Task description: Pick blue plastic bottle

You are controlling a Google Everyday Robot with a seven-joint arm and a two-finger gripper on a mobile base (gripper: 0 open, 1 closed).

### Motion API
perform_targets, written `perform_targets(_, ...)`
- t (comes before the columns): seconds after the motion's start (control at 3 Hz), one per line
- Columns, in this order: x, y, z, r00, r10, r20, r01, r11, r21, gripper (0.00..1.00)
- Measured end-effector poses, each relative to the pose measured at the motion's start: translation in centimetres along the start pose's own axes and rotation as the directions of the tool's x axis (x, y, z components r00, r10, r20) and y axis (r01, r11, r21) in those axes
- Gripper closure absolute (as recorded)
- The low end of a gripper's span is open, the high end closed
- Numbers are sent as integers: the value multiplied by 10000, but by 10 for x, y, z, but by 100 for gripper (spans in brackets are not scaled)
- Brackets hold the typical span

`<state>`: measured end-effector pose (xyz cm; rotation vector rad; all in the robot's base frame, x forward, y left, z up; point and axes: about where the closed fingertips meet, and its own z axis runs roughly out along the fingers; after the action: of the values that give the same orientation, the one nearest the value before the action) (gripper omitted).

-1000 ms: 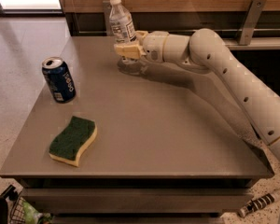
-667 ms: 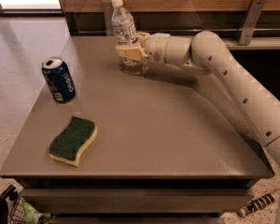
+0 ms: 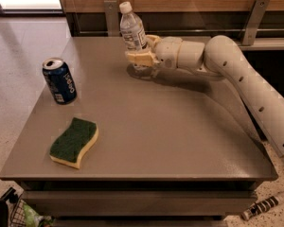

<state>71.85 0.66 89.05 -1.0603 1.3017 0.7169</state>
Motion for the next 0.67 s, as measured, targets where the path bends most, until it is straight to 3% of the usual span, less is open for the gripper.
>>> perform_targets(0.67, 20, 0, 2, 9989, 357, 306, -355, 9993, -68, 100)
